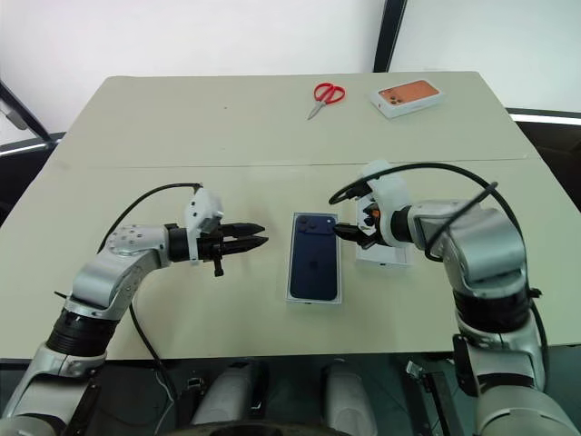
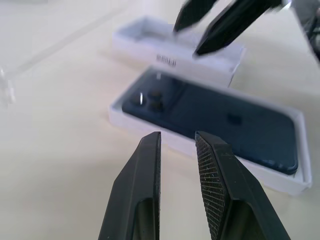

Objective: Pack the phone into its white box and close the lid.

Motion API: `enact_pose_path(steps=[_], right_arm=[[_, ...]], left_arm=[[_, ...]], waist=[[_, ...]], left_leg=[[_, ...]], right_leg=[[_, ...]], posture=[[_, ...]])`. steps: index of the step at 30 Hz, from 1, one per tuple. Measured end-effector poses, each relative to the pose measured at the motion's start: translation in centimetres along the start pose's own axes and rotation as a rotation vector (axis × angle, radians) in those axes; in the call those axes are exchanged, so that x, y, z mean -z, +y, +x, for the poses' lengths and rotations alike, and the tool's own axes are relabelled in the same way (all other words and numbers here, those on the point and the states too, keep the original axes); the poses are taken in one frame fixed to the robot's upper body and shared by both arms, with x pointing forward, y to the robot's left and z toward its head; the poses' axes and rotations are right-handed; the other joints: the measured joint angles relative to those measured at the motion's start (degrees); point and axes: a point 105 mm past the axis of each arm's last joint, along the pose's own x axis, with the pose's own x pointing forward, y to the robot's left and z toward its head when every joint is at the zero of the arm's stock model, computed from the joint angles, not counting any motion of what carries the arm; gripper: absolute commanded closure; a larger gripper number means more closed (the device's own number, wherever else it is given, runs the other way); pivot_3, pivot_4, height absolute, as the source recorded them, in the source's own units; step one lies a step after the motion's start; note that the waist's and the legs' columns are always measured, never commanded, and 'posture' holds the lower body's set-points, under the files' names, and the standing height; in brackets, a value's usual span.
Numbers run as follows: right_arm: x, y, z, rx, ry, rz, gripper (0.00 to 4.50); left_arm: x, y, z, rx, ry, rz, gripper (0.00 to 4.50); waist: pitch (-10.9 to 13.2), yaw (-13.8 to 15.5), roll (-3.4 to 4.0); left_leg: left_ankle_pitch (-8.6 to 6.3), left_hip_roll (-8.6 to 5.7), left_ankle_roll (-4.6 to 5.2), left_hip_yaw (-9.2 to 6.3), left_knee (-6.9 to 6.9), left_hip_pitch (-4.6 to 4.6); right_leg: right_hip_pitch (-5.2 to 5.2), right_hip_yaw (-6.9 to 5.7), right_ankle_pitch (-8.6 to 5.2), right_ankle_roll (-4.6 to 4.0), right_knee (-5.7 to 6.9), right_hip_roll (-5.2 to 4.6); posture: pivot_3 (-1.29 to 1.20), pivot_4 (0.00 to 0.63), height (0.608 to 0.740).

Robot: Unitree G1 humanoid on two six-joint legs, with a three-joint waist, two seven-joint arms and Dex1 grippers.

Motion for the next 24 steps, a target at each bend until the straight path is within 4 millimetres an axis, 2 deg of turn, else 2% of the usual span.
enact_pose_path(steps=[3,8,12,17,20,24], right_arm=[[-0.4,-1.4,0.6,0.05,0.037,0.062,0.21],[-0.5,-2.2,1.3,0.075,0.075,0.114,0.21],[0.2,-1.7,2.1,0.046,0.125,0.117,0.21],[0.5,-0.8,2.5,0.02,0.148,0.094,0.21],[0.5,-0.8,2.5,0.027,0.151,0.095,1.07],[0.6,-0.6,2.6,0.019,0.155,0.101,3.05]], left_arm=[[0.0,-0.6,-0.2,0.048,-0.014,-0.001,3.37],[0.3,-0.8,-0.3,0.048,-0.011,0.004,3.37],[0.9,-1.0,-0.4,0.028,-0.006,-0.006,3.37],[0.7,-1.1,-0.3,0.019,-0.01,0.004,3.37],[0.7,-1.0,-0.3,0.011,-0.01,0.005,3.37],[0.7,-1.0,-0.2,0.008,-0.014,0.003,3.37]], waist=[[0.0,-0.32,0.0],[0.0,-0.53,0.0],[0.0,-0.59,0.01],[0.0,-0.56,0.01],[0.0,-0.54,0.01],[0.0,-0.54,0.01]], left_leg=[[-0.01,0.01,0.01,0.02,0.0,0.01],[-0.01,0.06,0.02,0.02,-0.04,0.02],[-0.01,0.06,0.03,0.04,-0.04,0.02],[-0.01,0.06,0.03,0.04,-0.03,0.02],[-0.01,0.06,0.03,0.04,-0.03,0.02],[-0.01,0.06,0.03,0.04,-0.03,0.03]], right_leg=[[0.0,0.01,0.0,0.0,0.02,0.04],[-0.04,0.01,0.0,0.01,0.05,0.1],[-0.04,0.02,0.0,0.01,0.07,0.11],[-0.04,0.03,0.0,0.01,0.08,0.11],[-0.04,0.03,0.0,0.01,0.07,0.11],[-0.04,0.03,0.0,0.01,0.08,0.12]], posture=[[0.0,0.15,0.74],[0.0,0.15,0.74],[0.0,0.15,0.74],[0.0,0.15,0.74],[0.0,0.15,0.74],[0.0,0.15,0.74]])
